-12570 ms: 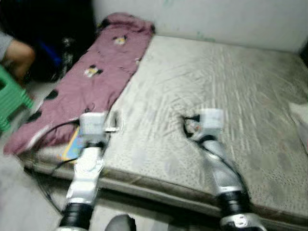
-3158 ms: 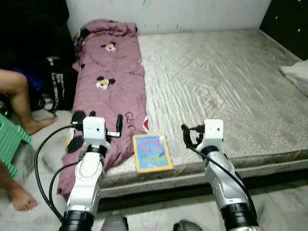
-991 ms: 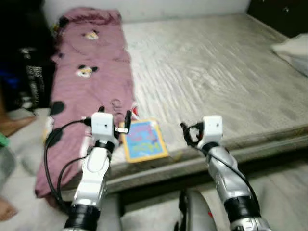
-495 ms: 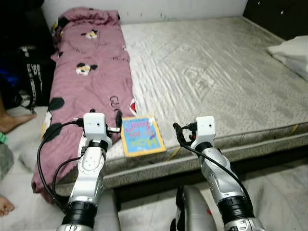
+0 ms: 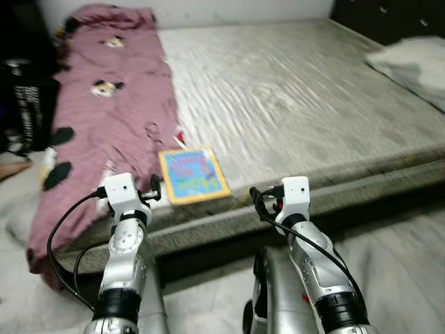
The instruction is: Clean up the room
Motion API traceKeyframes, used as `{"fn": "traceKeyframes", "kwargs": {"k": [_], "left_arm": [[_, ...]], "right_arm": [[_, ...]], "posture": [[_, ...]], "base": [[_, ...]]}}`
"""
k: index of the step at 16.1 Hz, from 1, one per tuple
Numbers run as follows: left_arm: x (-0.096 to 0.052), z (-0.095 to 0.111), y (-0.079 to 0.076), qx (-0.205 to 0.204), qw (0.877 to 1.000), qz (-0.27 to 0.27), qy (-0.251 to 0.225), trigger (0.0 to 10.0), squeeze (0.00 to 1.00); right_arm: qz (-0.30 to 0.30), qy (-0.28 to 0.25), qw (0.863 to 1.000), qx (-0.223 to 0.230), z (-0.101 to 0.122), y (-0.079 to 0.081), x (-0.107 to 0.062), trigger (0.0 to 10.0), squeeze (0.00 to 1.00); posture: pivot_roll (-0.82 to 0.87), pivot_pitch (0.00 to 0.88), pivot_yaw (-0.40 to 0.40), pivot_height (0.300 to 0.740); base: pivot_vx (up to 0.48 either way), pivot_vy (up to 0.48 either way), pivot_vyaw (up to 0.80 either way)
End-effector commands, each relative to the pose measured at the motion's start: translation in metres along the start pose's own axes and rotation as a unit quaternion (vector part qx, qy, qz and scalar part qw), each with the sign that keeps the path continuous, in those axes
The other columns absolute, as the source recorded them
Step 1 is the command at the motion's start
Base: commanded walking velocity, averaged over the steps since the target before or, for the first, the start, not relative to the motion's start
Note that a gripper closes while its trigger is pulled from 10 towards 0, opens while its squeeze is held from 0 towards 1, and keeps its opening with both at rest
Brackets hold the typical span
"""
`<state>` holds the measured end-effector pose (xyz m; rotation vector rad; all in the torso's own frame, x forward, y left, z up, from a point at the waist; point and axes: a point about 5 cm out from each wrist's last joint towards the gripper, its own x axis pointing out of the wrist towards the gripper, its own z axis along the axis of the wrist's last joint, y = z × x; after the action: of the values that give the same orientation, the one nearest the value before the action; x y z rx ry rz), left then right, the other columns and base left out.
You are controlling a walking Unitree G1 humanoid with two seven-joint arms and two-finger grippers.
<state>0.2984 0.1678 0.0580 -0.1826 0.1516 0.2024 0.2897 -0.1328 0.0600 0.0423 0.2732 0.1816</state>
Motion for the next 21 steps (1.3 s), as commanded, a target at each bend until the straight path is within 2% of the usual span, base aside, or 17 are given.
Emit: {"fn": "traceKeyframes", "kwargs": {"k": [1,4,8,11,13,15,17,18,21], "left_arm": [[0.005,0.003,0.004,-0.011,1.0,0.017,0.001,10.0,0.0],[0.014,0.001,0.012,-0.024,0.999,0.03,0.014,10.0,0.0],[0.025,0.0,0.017,-0.043,0.998,0.036,0.029,10.0,0.0],[0.032,0.005,0.008,-0.041,0.999,0.019,0.027,10.0,0.0],[0.036,0.002,0.0,-0.054,0.998,0.011,0.041,10.0,0.0],[0.036,-0.002,-0.005,-0.071,0.996,0.006,0.057,10.0,0.0],[0.035,-0.008,-0.012,-0.09,0.993,-0.011,0.082,10.0,0.0],[0.032,-0.017,-0.021,-0.099,0.988,-0.039,0.111,10.0,0.0],[0.027,-0.024,-0.036,-0.115,0.981,-0.088,0.127,10.0,0.0]], "right_arm": [[-0.016,-0.02,1.0,0.001,0.011,-0.008,-0.002,10.0,0.0],[-0.03,-0.032,0.999,-0.02,0.015,-0.018,-0.017,10.0,0.0],[-0.087,-0.025,0.994,-0.054,0.019,-0.059,-0.051,10.0,0.0],[-0.121,0.0,0.99,-0.074,0.015,-0.081,-0.082,10.0,0.0],[-0.126,0.005,0.988,-0.086,0.02,-0.084,-0.092,10.0,0.0],[-0.123,0.008,0.988,-0.088,0.022,-0.083,-0.095,10.0,0.0],[-0.119,0.011,0.989,-0.091,0.024,-0.082,-0.094,10.0,0.0],[-0.116,0.009,0.989,-0.09,0.027,-0.08,-0.091,10.0,0.0],[-0.095,-0.006,0.992,-0.083,0.034,-0.071,-0.085,10.0,0.0]], "posture": [[-0.01,0.015,-0.005,0.499],[-0.04,0.039,-0.007,0.499],[-0.13,0.07,-0.008,0.499],[-0.19,0.098,-0.019,0.499],[-0.22,0.111,-0.029,0.499],[-0.22,0.114,-0.041,0.499],[-0.22,0.113,-0.049,0.499],[-0.22,0.111,-0.053,0.499],[-0.21,0.102,-0.049,0.499]], "base": [[0.0,0.0,0.0],[0.0,0.0,0.0],[0.0,0.0,0.0],[0.0,0.0,0.0],[0.0,0.0,0.0],[0.0,0.0,0.0],[0.0,0.0,0.0],[0.0,0.0,0.0],[0.0,0.0,0.0]]}}
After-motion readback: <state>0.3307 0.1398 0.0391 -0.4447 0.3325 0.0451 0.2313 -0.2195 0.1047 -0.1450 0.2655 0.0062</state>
